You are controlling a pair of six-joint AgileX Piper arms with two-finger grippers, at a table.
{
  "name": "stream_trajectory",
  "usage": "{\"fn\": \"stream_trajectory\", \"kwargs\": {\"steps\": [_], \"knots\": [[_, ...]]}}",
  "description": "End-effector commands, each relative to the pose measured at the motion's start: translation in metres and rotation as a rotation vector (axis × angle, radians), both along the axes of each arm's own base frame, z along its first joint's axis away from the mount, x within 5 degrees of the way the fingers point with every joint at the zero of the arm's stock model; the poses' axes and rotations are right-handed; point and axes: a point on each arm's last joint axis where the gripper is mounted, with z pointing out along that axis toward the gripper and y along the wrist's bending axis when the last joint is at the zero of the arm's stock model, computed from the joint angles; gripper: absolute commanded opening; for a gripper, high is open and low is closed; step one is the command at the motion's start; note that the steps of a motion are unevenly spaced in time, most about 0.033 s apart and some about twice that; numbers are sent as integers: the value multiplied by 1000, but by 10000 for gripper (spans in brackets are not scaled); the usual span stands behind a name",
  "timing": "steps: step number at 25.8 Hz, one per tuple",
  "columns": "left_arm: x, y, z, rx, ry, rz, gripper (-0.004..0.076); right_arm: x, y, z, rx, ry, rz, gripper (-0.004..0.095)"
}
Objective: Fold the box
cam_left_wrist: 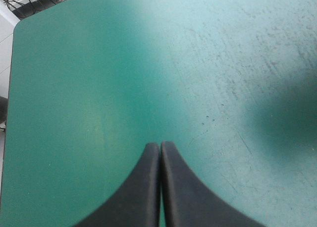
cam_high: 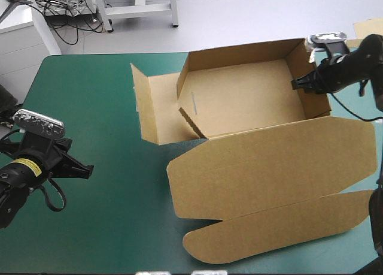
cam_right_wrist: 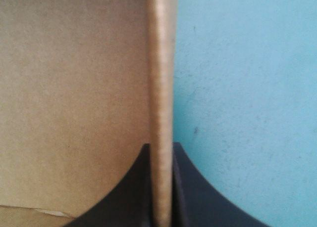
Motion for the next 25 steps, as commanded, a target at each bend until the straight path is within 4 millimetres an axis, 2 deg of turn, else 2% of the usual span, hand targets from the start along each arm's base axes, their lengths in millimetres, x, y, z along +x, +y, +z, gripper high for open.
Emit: {"fn": "stream_trajectory", "kwargs": {"steps": [1,6,11,14,17,21,22,25], "knots": [[1,0,14,-29,-87,-2,-10,-37,-11,49,82,-162,14,-21],[1,0,14,-35,-88,2,-10,-58,-18,70,117,-249,18,-21],[3,-2,16,-54,-122,-8,-8,-70,-14,80,105,-287,35,-21],[11,-8,14,-92,-110,-22,10,-73,-13,83,105,-296,37,-21],[36,-16,2,-78,-54,-24,13,-78,-12,87,108,-311,40,-20],[76,-29,-32,-96,116,-29,16,-82,-11,89,111,-319,38,-21],[88,-28,-43,-134,174,-33,16,-81,-11,88,121,-310,31,-20],[102,-17,-54,-214,235,-53,16,-80,-11,82,131,-289,31,-20]]}}
